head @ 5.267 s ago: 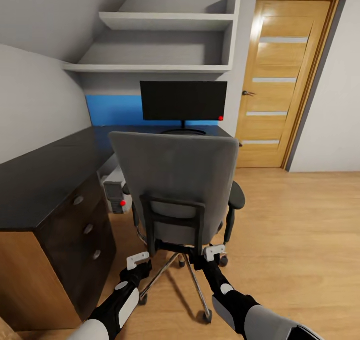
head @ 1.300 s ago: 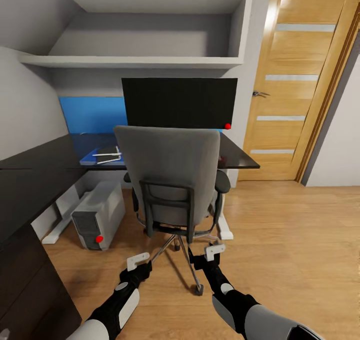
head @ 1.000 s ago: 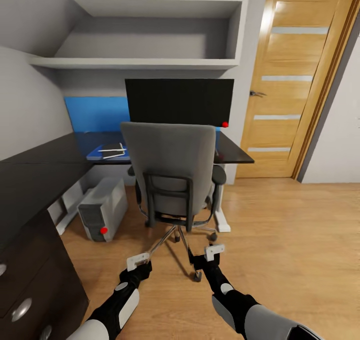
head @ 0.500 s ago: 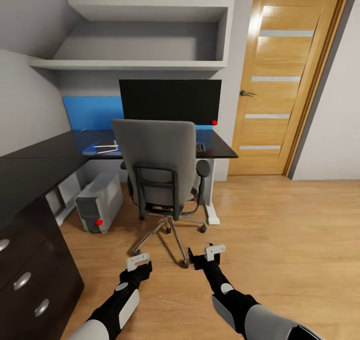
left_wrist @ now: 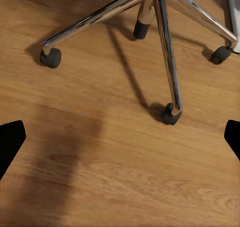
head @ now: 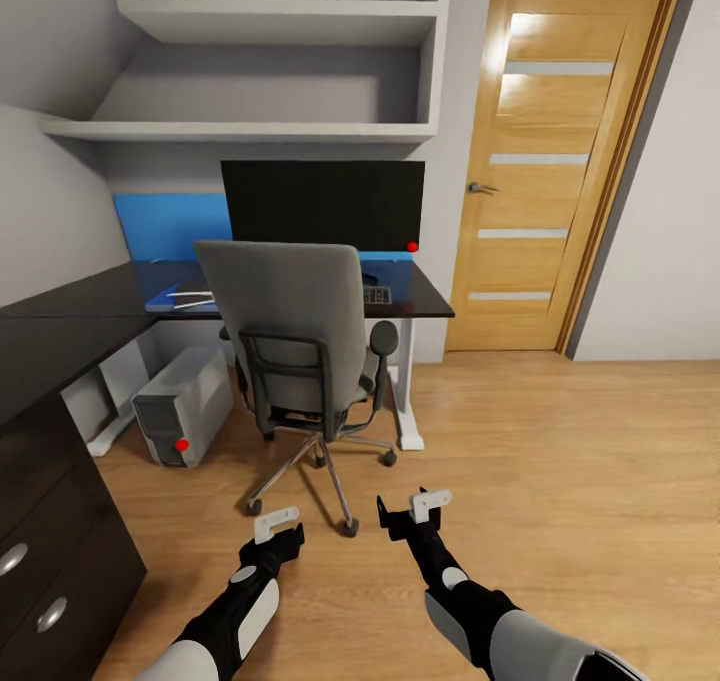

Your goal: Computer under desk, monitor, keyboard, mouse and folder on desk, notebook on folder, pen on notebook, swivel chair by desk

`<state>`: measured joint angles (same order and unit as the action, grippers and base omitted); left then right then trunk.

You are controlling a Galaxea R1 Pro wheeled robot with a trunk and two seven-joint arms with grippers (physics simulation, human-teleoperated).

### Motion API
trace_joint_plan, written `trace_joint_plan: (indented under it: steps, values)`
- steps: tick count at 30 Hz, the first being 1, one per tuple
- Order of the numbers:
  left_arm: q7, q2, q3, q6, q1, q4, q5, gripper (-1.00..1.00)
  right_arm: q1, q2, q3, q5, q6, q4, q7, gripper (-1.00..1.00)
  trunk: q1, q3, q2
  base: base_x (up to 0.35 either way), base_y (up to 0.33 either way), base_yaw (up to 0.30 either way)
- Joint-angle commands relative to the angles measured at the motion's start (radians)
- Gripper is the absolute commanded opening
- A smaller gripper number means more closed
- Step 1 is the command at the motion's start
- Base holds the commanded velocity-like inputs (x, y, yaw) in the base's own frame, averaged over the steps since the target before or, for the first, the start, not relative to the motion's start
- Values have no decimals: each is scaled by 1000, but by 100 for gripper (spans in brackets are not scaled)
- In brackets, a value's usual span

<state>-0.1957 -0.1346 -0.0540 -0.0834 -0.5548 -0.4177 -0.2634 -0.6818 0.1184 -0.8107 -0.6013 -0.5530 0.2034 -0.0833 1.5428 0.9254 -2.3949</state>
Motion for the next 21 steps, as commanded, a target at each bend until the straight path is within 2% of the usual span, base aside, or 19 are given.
trace_joint_plan:
  steps: [1, 21]
  values:
    - [-6, 1, -6, -4, -1, 0, -8, 100, -1, 0, -8, -1, -2, 0, -9, 100, -4, -2, 7, 0, -8, 0]
    - [-7, -1, -7, -6, -1, 0, -8, 100, 0, -2, -7, -3, -4, -2, -10, 100, -81, -65, 147, 0, -1, 0]
